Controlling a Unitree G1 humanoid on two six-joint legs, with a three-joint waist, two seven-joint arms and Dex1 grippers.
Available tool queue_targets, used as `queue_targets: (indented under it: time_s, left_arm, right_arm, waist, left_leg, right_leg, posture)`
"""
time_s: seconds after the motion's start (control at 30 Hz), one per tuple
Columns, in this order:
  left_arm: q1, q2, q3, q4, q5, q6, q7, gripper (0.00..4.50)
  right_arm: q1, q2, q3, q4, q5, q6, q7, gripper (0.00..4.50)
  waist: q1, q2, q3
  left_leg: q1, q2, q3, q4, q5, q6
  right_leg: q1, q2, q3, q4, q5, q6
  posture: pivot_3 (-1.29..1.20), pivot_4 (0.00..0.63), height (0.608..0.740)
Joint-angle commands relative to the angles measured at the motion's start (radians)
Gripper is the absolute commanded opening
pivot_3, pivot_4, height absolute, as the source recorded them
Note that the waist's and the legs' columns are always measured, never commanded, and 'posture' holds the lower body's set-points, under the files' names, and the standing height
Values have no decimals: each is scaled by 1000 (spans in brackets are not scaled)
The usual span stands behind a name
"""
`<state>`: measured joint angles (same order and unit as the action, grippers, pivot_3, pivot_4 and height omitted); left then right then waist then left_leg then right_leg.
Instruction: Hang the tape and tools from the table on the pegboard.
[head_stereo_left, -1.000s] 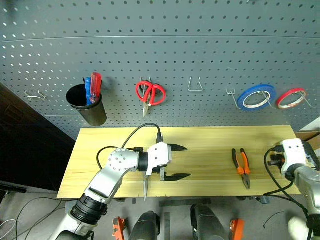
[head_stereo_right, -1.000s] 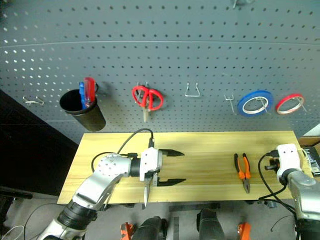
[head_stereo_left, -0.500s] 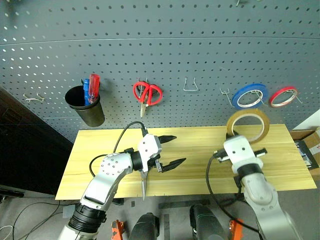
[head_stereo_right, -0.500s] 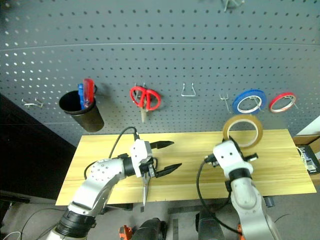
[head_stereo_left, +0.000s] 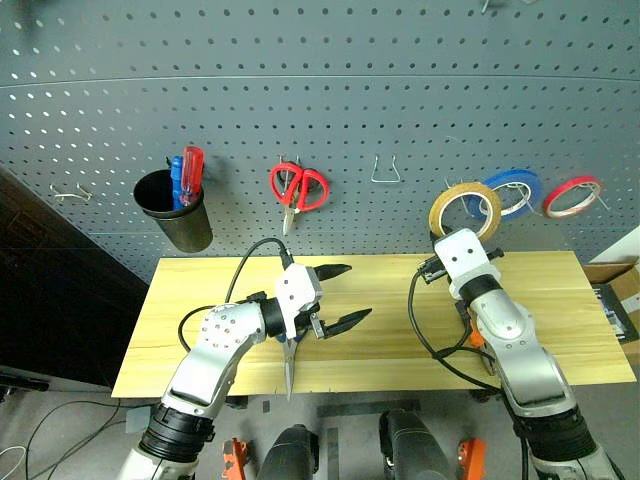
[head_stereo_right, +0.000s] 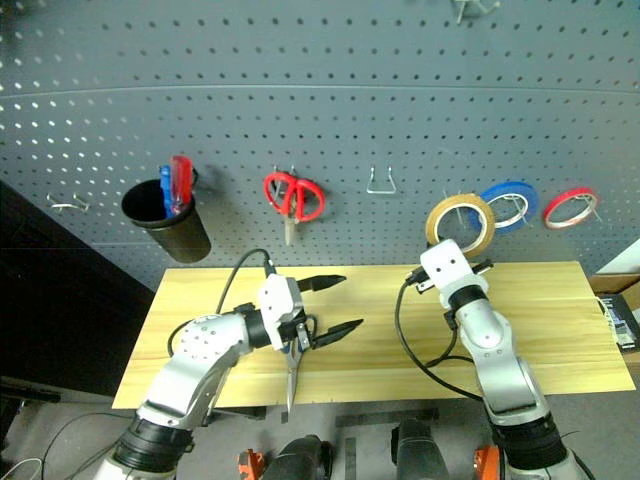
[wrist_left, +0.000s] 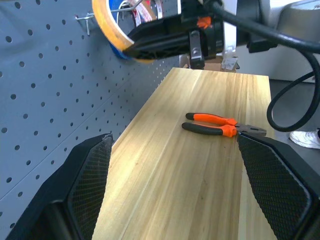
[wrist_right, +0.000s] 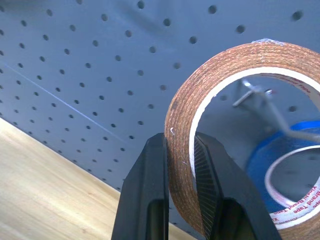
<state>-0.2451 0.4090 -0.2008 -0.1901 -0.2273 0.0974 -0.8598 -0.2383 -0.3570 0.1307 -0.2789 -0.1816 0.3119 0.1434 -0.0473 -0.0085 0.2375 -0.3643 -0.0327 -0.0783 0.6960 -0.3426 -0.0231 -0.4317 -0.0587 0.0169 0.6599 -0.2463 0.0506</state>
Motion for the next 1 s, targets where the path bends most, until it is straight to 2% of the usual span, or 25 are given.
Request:
queue_targets:
  time_s: [0.03, 0.23, 0.27, 0.33, 0.43, 0.5, 0.63, 0.77, 1.0]
  left_arm:
    - [-8, -4, -11, -14, 11, -22, 4, 4223]
    - [-7, 5, -45, 0, 60, -68, -9, 4223]
    - [-6, 7, -51, 2, 67, -77, -11, 4223]
    - [-5, 10, -56, 6, 72, -81, -17, 4223]
    - [-9, 22, -68, 16, 82, -89, -34, 4223]
    - [-11, 27, -74, 20, 87, -92, -44, 4223]
    - [-17, 26, -89, 21, 92, -89, -54, 4223]
    - [-16, 27, -99, 17, 97, -91, -62, 4223]
    - [-6, 33, -99, 4, 104, -89, -52, 4223]
  right_arm:
    - [69, -7, -37, -87, -4, -25, 8, 1601]
    - [338, -54, -115, -266, 6, 32, 59, 3497]
    - [380, -50, -135, -289, 17, 61, 65, 3925]
    - [435, -16, -172, -311, 52, 166, 67, 4488]
    - [442, 61, -225, -284, 100, 401, 50, 4488]
    - [409, 67, -231, -261, 97, 526, 51, 4488]
    - [285, 78, -292, -161, 187, 672, 98, 4488]
    - [169, 27, -289, 0, 193, 684, 114, 4488]
    - [56, -15, -278, 257, 209, 659, 128, 4488]
  waist:
    - [4, 0, -1]
    - [19, 0, -2]
    - [18, 0, -3]
    - [17, -1, -4]
    - [11, -1, -12]
    - [8, 1, -14]
    - [1, 1, -15]
    - [-5, 1, -15]
    - [-4, 1, -15]
  left_leg:
    - [0, 0, 0, 0, 0, 0]
    - [0, -1, 0, 0, 0, 0]
    - [0, -1, 0, 0, 0, 0]
    - [0, -1, 0, 1, 0, 0]
    - [2, 1, 0, 1, 0, 0]
    - [3, 4, 1, 1, 0, 0]
    - [6, 4, 1, 1, -1, 3]
    - [12, 3, 1, 1, -1, 4]
    - [10, 3, 1, 0, -1, 3]
  right_leg:
    - [0, 0, 0, 0, 0, 0]
    - [0, -1, 0, 0, 0, 0]
    - [0, -1, 0, 0, 0, 0]
    - [1, 0, 0, 1, 0, 0]
    - [1, 1, 1, 3, 0, -1]
    - [2, 3, 1, 3, 1, -2]
    - [4, 4, 1, 3, 2, -3]
    - [10, 4, 0, 3, 2, -3]
    - [10, 3, 0, 1, 2, -3]
  posture:
    - [-39, 186, 740]
    - [-50, 186, 740]
    - [-52, 187, 740]
    - [-57, 189, 740]
    - [-60, 191, 740]
    - [-68, 197, 740]
    - [-71, 201, 740]
    - [-69, 204, 740]
    - [-41, 207, 740]
